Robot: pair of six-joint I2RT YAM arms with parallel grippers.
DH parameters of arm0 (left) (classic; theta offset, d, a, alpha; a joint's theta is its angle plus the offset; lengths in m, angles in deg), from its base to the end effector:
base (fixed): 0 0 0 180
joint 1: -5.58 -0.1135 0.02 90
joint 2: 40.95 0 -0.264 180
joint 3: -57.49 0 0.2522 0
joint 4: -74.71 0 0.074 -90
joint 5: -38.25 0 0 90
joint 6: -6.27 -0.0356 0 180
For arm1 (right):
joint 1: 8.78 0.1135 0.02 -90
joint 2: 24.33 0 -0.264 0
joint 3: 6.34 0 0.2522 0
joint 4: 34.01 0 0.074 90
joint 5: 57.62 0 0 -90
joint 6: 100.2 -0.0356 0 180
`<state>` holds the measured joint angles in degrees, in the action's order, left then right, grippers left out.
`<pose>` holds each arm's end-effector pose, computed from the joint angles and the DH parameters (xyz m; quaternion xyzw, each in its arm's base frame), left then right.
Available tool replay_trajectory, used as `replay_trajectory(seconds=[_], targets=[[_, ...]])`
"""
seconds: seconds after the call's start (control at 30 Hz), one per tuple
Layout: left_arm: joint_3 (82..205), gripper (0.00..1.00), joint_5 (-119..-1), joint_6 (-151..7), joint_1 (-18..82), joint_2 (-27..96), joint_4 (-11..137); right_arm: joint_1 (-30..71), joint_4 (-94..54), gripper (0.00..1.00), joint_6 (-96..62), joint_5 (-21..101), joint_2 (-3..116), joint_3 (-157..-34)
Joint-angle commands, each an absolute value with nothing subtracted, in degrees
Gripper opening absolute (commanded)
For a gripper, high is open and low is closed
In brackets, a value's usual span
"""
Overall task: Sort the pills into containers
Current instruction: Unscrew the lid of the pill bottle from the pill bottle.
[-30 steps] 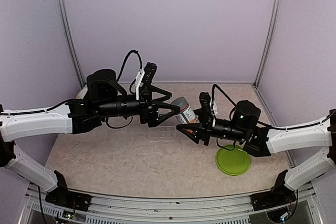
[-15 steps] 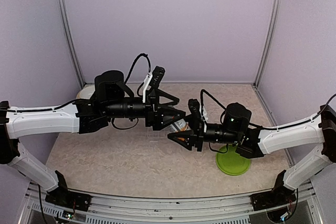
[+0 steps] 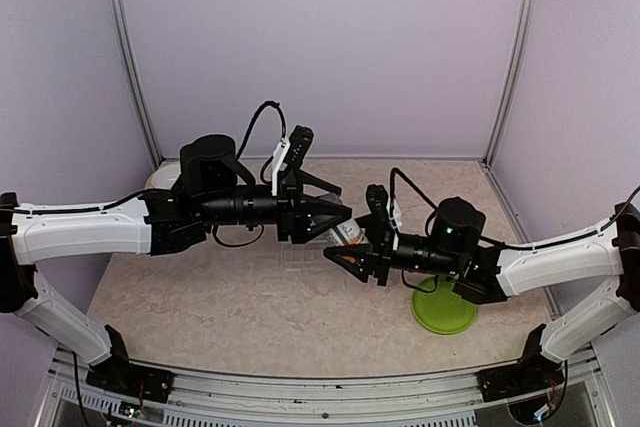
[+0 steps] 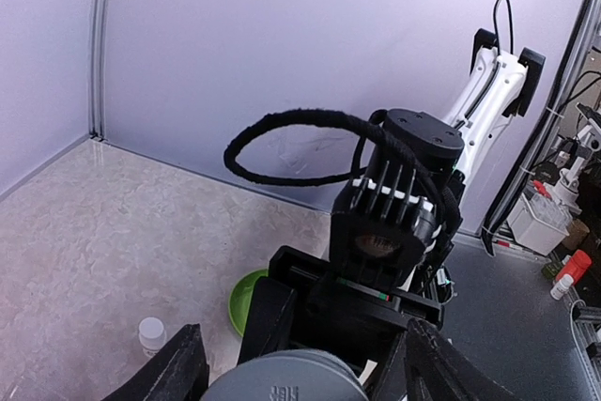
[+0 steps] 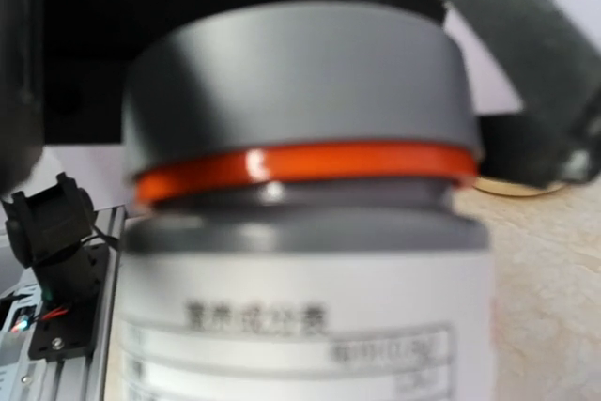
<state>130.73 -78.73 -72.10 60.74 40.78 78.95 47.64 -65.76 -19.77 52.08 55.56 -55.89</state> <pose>0.1792 -0.2857 0.3297 0.4116 0.6030 -0.5069 0.4583 0.1553 0.2556 0.2487 -0.3859 0.5827 0.4842 0.5264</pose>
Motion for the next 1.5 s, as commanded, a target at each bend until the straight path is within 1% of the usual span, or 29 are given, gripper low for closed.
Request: replay_trajectory(seconds=[0.0, 0.43, 0.47, 0.53, 0.67, 0.8, 0.97, 1.23, 1.47], targets=[[129.63, 0.70, -79.59, -72.03, 61.22, 39.07, 80.62, 46.33, -66.80, 0.00, -20.70, 48.02, 53.07, -54.91], [128.51, 0.69, -78.64, -71.08, 60.91, 38.01, 81.55, 45.93, -66.69, 0.00, -20.65, 48.06, 52.30, -53.57], [128.54, 0.68, -78.72, -71.03, 60.88, 38.03, 81.67, 45.89, -66.64, 0.00, -20.65, 48.17, 52.35, -53.51], [128.58, 0.62, -78.76, -70.85, 60.78, 38.13, 81.75, 45.89, -66.78, 0.00, -20.57, 48.28, 52.32, -53.53], [128.53, 0.55, -78.86, -70.48, 60.61, 38.38, 81.79, 45.92, -66.74, 0.00, -20.39, 48.32, 52.22, -53.34], [128.60, 0.45, -78.34, -68.99, 60.44, 38.88, 82.06, 45.88, -66.74, 0.00, -19.69, 49.04, 52.35, -53.63], [129.32, 0.37, -76.35, -65.85, 60.42, 39.12, 82.01, 45.93, -66.55, 0.00, -17.25, 49.45, 52.61, -53.57], [131.60, 0.34, -70.44, -61.40, 60.50, 38.34, 76.46, 45.93, -67.65, 0.00, -13.23, 46.10, 52.07, -51.85], [133.69, 0.31, -60.57, -60.73, 61.04, 39.20, 69.44, 45.88, -72.12, 0.00, -11.14, 46.87, 53.36, -50.17]])
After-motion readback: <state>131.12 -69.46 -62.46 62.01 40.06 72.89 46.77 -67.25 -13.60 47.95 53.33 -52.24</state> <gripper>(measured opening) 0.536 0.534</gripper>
